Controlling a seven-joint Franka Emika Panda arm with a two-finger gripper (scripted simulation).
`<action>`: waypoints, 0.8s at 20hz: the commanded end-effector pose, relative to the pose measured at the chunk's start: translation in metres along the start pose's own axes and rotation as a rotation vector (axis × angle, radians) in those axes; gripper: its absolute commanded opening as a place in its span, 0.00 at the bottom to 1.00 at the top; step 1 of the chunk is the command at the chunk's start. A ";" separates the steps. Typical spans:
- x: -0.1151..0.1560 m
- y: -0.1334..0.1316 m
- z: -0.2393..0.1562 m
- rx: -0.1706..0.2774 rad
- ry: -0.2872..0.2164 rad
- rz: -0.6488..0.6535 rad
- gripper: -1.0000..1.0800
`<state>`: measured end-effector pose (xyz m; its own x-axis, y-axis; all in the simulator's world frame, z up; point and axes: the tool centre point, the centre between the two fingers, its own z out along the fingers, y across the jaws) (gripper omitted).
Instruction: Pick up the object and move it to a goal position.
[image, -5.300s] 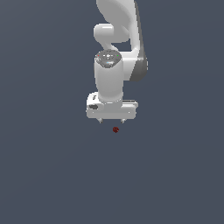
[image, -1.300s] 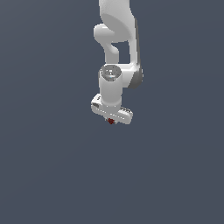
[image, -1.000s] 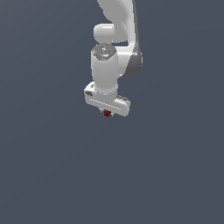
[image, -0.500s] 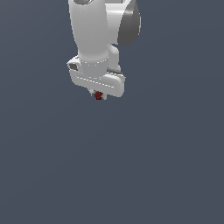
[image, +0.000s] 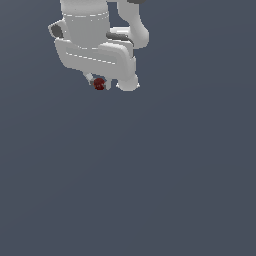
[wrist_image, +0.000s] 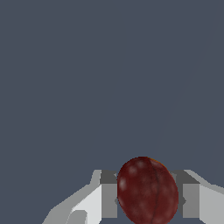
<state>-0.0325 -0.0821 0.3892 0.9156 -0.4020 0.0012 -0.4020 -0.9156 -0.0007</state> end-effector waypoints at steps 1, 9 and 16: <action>0.003 0.005 -0.021 -0.001 -0.001 -0.001 0.00; 0.011 0.014 -0.063 -0.001 -0.001 -0.002 0.00; 0.014 0.017 -0.076 -0.001 -0.001 -0.002 0.00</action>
<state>-0.0270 -0.1028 0.4637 0.9162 -0.4007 0.0006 -0.4007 -0.9162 -0.0001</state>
